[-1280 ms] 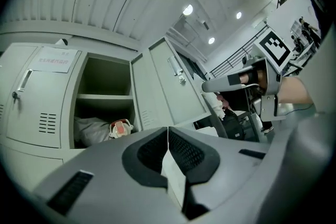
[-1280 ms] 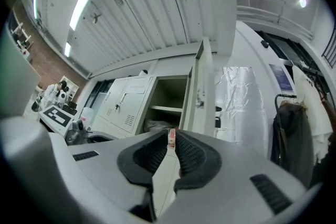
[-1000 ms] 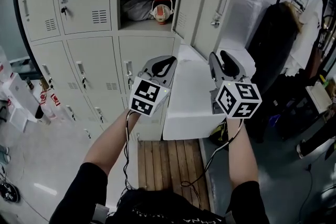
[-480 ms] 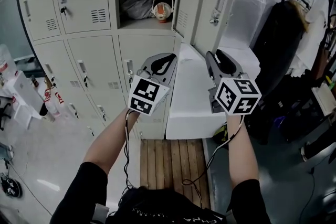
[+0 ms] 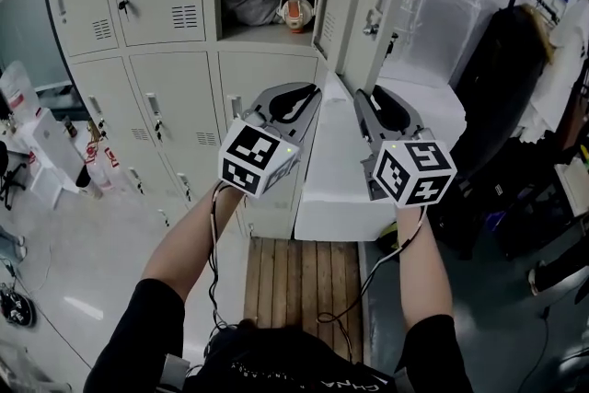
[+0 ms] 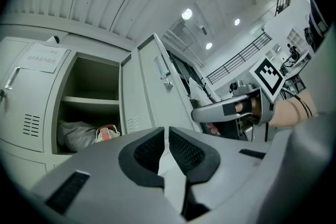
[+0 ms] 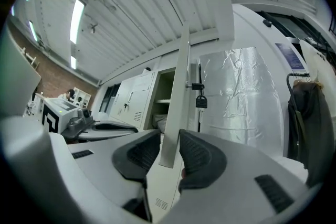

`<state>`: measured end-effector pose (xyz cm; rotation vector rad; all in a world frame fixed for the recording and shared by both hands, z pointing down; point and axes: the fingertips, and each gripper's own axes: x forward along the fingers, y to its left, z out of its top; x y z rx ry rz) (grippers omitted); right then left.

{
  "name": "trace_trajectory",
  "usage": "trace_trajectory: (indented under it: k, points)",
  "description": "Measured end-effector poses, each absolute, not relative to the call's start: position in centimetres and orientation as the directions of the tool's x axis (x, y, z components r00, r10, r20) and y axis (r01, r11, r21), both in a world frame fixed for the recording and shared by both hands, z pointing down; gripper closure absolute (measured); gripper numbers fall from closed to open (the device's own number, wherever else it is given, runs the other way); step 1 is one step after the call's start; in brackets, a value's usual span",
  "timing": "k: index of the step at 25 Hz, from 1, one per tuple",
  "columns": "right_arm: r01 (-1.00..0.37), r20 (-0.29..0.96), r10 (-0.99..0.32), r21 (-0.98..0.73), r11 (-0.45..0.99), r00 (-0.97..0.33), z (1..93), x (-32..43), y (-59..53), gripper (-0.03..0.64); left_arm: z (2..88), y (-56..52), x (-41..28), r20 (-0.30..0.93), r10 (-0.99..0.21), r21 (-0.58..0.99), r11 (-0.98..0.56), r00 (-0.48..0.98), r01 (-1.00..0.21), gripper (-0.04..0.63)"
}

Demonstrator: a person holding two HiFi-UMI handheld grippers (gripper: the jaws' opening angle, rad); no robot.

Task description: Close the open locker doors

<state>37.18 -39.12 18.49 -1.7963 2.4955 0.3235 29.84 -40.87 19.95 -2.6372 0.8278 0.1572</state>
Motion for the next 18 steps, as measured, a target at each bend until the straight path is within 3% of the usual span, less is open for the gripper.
trace_trajectory:
  k: [5,8,18]
  points:
    - [-0.906,-0.149,-0.901,0.188,0.379,-0.408,18.6,34.8,-38.9,0.494,18.3,-39.6,29.6,-0.219,-0.527,-0.305,-0.762,0.821,-0.571,0.57]
    - [-0.882,-0.142,-0.879,0.208,0.423,-0.455,18.7,33.5,-38.8,0.497,17.7,-38.9,29.2,-0.214,-0.537,-0.31,-0.755,0.816,-0.578,0.515]
    - [-0.809,-0.123,-0.808,0.227,0.542,-0.576,19.6,28.1,-39.8,0.537,16.3,-39.0,26.2,-0.191,-0.615,-0.34,-0.689,0.765,-0.64,0.514]
